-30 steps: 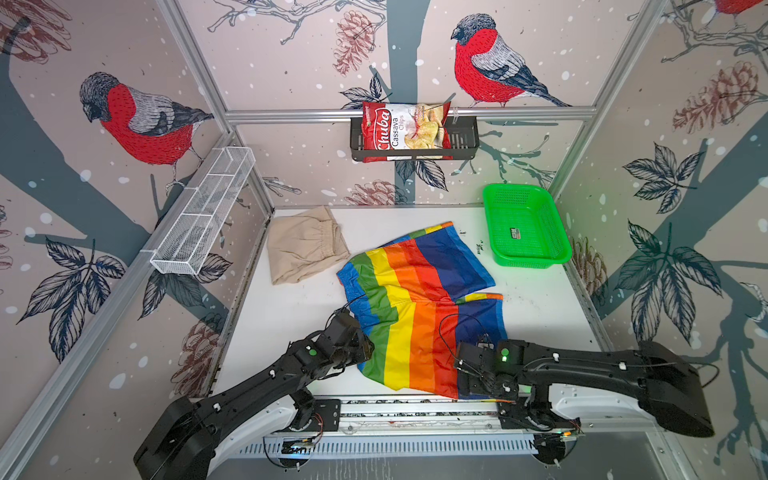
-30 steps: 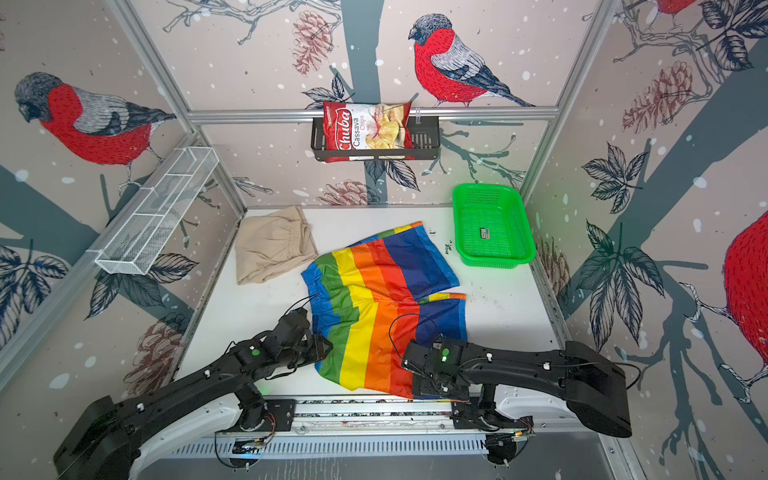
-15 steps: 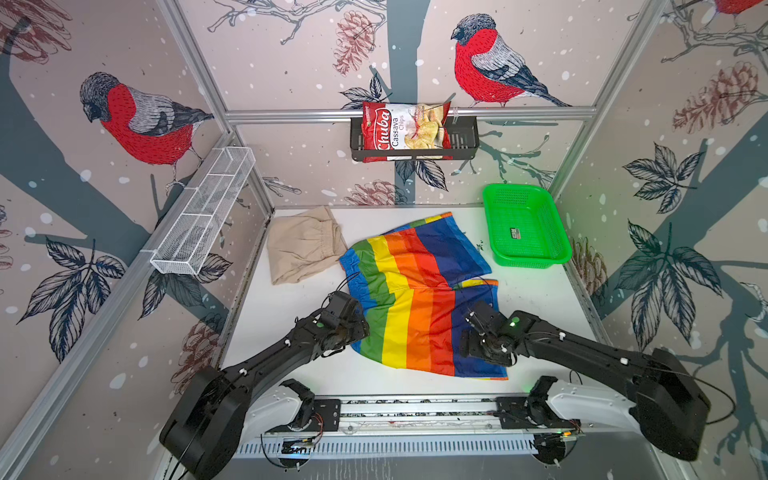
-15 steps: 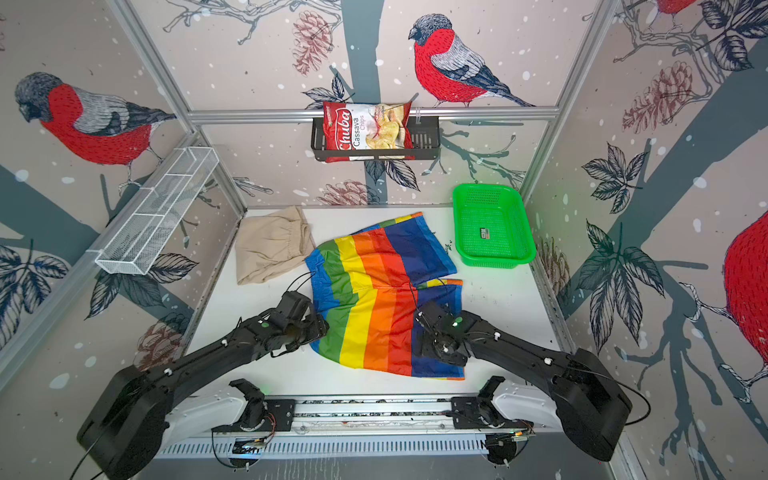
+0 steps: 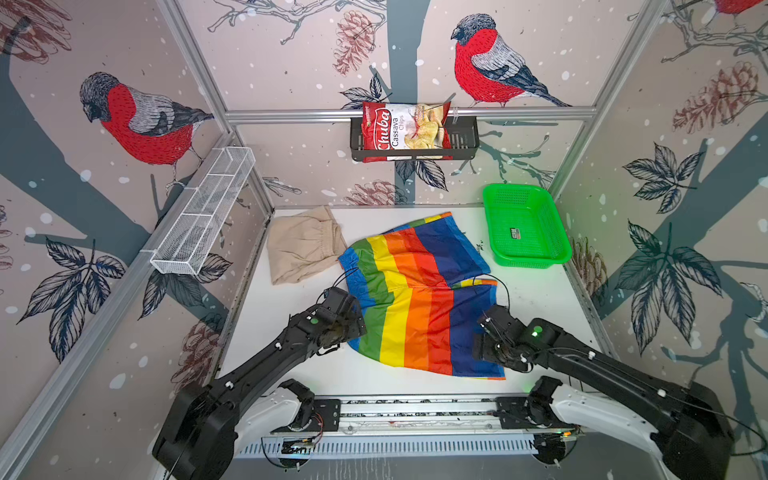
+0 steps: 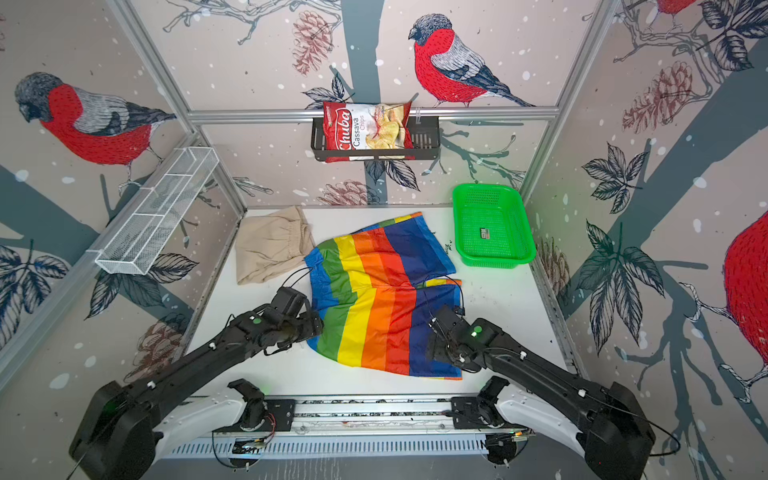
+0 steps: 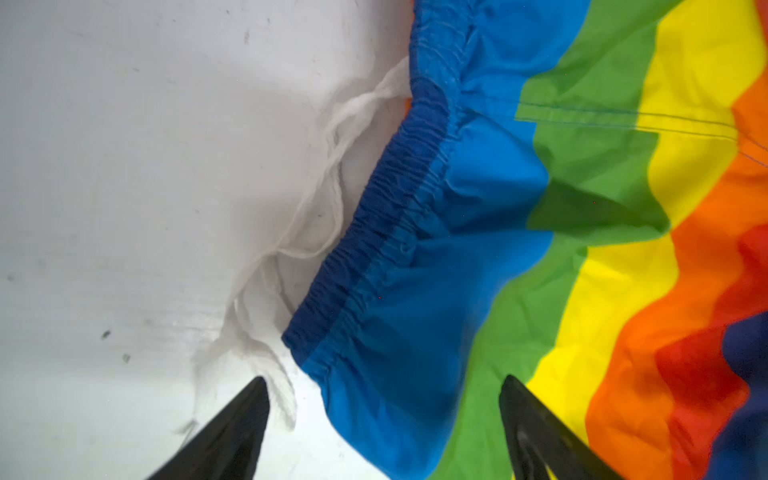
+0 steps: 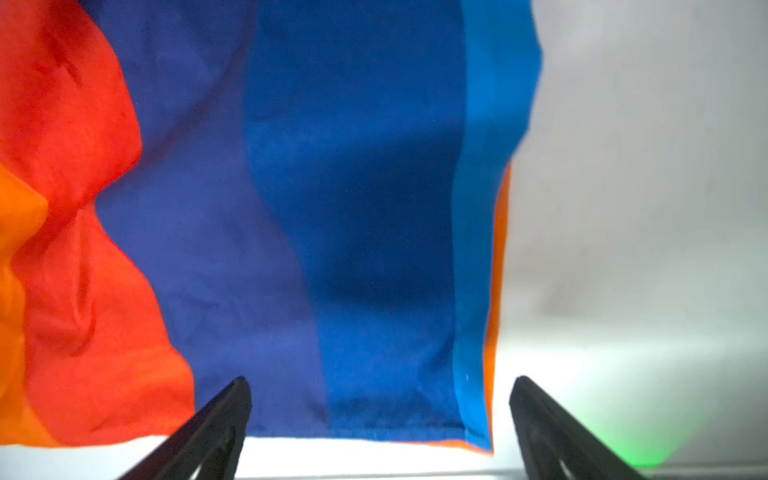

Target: Fold and stack the shorts

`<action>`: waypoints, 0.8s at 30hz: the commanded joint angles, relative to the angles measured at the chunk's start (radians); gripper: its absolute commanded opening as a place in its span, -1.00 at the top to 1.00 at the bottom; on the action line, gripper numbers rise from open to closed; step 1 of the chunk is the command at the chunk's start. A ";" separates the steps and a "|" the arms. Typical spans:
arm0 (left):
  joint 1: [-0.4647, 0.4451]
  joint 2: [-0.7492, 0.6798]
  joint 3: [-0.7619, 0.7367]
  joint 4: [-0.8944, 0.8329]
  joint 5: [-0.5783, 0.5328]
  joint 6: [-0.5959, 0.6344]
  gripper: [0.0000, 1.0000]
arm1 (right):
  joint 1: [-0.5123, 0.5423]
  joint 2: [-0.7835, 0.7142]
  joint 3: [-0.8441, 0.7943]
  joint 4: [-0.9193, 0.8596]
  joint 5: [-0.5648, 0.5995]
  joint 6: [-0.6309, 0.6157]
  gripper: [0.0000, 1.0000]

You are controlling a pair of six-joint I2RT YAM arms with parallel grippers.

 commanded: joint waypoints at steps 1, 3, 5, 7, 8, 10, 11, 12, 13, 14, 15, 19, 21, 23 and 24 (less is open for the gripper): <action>0.002 -0.033 -0.041 -0.017 0.057 -0.019 -0.73 | 0.040 -0.007 0.004 -0.067 -0.021 0.086 -0.99; 0.002 -0.031 -0.073 -0.003 0.070 -0.026 -0.72 | 0.096 -0.002 -0.011 -0.057 -0.023 0.137 -0.98; 0.002 -0.019 -0.094 0.018 0.082 -0.029 -0.72 | 0.146 0.003 -0.042 -0.022 -0.033 0.183 -0.98; 0.002 -0.002 -0.111 0.051 0.097 -0.032 -0.72 | 0.170 0.009 -0.083 0.033 -0.047 0.209 -0.98; 0.002 0.010 -0.119 0.069 0.103 -0.034 -0.71 | 0.171 0.013 -0.105 0.067 -0.056 0.216 -0.97; 0.002 0.034 -0.122 0.095 0.111 -0.034 -0.71 | 0.168 0.016 -0.138 0.128 -0.066 0.223 -0.98; 0.002 0.050 -0.121 0.104 0.110 -0.032 -0.71 | 0.166 0.021 -0.153 0.155 -0.067 0.225 -0.97; 0.001 0.062 -0.119 0.110 0.107 -0.032 -0.70 | 0.160 0.024 -0.166 0.178 -0.069 0.224 -0.97; 0.002 0.072 -0.117 0.118 0.107 -0.031 -0.70 | 0.153 0.028 -0.174 0.194 -0.072 0.221 -0.99; 0.002 0.085 -0.117 0.128 0.109 -0.029 -0.68 | 0.143 0.034 -0.181 0.211 -0.075 0.215 -0.96; 0.002 0.095 -0.117 0.139 0.113 -0.032 -0.65 | 0.131 0.037 -0.184 0.225 -0.078 0.207 -0.86; 0.002 0.140 -0.135 0.188 0.137 -0.043 -0.30 | 0.081 0.034 -0.184 0.240 -0.075 0.169 0.02; 0.001 0.167 -0.141 0.213 0.150 -0.046 0.05 | 0.053 0.025 -0.184 0.244 -0.081 0.146 0.44; 0.002 0.195 -0.136 0.229 0.164 -0.047 0.51 | 0.027 0.010 -0.183 0.249 -0.088 0.126 0.68; 0.002 0.205 -0.130 0.228 0.168 -0.044 0.69 | 0.019 0.004 -0.180 0.249 -0.091 0.118 0.77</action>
